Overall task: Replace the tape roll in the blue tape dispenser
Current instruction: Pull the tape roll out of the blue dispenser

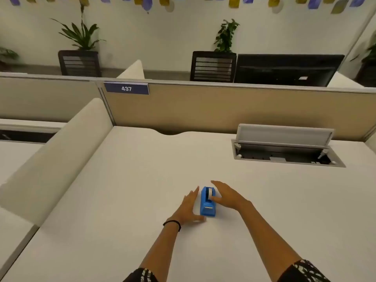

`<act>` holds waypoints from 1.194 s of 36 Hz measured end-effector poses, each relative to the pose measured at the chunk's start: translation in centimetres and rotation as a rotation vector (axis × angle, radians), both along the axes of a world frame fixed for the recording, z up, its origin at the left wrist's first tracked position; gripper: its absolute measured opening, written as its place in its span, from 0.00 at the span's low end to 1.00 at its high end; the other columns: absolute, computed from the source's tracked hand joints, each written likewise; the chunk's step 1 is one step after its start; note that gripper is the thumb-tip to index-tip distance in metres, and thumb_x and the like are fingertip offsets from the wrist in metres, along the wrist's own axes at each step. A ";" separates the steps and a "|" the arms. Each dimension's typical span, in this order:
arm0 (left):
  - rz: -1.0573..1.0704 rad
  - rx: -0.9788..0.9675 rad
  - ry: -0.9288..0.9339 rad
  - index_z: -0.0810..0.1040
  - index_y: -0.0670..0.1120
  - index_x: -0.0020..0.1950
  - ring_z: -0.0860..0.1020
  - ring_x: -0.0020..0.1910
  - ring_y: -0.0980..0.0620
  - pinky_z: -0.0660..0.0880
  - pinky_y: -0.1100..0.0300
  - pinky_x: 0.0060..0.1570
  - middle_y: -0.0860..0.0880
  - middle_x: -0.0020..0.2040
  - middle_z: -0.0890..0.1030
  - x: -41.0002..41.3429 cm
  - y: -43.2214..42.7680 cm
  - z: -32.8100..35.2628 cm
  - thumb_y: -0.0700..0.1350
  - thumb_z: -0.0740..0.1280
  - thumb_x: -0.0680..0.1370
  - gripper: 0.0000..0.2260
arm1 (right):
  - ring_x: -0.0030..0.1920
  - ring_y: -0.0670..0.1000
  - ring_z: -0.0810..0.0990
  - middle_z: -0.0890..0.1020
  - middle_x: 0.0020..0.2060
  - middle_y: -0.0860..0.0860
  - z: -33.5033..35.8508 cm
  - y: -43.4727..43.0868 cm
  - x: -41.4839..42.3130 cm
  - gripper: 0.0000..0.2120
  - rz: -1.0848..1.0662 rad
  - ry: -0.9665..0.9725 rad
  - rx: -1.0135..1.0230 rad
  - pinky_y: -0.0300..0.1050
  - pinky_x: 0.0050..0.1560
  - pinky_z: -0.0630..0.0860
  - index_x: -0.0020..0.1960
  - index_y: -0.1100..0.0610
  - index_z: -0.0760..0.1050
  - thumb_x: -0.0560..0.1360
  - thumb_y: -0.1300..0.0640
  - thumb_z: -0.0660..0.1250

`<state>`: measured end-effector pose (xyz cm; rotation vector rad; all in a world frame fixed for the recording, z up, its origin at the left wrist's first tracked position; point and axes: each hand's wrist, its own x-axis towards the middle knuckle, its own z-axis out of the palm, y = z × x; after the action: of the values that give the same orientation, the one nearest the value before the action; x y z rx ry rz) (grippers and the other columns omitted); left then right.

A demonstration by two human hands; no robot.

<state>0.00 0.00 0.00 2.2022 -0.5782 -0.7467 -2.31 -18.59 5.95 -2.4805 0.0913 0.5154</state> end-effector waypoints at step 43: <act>-0.072 -0.021 -0.028 0.45 0.52 0.75 0.41 0.76 0.45 0.38 0.45 0.73 0.48 0.78 0.48 1.9 -1.5 -0.1 0.51 0.74 0.69 0.46 | 0.60 0.60 0.74 0.75 0.61 0.61 -1.3 1.1 0.2 0.18 -0.040 -0.112 0.044 0.51 0.61 0.71 0.64 0.62 0.65 0.76 0.57 0.62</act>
<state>1.91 -1.54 -0.08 2.1853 -0.6788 -0.7450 -2.08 -17.46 4.67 -2.4540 0.0842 0.3572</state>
